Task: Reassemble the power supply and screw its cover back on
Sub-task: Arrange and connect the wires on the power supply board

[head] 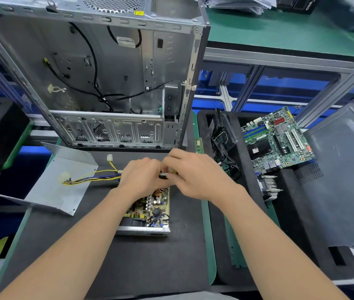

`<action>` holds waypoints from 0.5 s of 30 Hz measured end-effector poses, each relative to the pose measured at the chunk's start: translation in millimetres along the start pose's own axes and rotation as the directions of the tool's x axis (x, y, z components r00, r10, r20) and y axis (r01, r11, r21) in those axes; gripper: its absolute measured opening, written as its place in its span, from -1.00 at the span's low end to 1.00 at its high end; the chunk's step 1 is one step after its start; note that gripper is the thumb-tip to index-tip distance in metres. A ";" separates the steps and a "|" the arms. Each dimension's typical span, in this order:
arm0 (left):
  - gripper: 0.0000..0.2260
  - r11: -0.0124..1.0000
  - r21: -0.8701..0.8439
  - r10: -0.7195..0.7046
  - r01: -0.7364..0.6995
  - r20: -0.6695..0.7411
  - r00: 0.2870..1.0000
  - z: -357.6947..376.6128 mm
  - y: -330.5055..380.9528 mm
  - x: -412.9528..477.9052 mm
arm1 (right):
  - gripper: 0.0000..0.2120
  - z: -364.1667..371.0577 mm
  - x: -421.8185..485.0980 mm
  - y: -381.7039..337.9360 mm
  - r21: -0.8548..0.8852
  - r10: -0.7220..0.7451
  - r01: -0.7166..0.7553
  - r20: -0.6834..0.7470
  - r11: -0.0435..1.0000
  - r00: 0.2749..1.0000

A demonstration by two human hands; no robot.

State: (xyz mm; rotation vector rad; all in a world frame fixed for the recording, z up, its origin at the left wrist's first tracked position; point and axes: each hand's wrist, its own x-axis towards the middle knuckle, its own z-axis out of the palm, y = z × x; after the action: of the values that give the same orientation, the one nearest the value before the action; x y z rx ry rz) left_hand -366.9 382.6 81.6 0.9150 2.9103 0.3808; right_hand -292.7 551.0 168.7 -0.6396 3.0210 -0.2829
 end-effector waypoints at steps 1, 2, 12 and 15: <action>-0.59 1.000 0.002 0.004 -0.004 0.012 1.000 0.3 -0.6 0.1 | -0.86 -0.3 -1.1 2.5 -0.022 -0.018 0.019 0.035 1.000 0.999; -0.62 1.000 0.008 0.010 -0.010 0.026 1.000 1.1 -1.2 0.1 | -0.83 -0.1 -1.5 4.5 -0.022 -0.010 0.011 0.055 1.000 0.998; -0.73 1.000 0.011 -0.001 0.001 0.023 1.000 -1.3 0.3 -0.6 | -0.88 6.2 4.2 1.4 0.207 0.252 -0.243 -0.019 0.948 0.967; -0.72 1.000 0.014 -0.008 0.007 0.048 0.999 -3.0 1.5 -0.5 | -0.77 12.7 7.1 -3.9 0.231 0.390 -0.371 -0.044 0.899 0.920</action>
State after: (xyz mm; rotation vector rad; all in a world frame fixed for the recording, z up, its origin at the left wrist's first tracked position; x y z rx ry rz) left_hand -366.0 382.8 84.9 0.9018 2.8750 0.3341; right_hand -296.7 542.4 157.0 -0.0126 3.0447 -0.6246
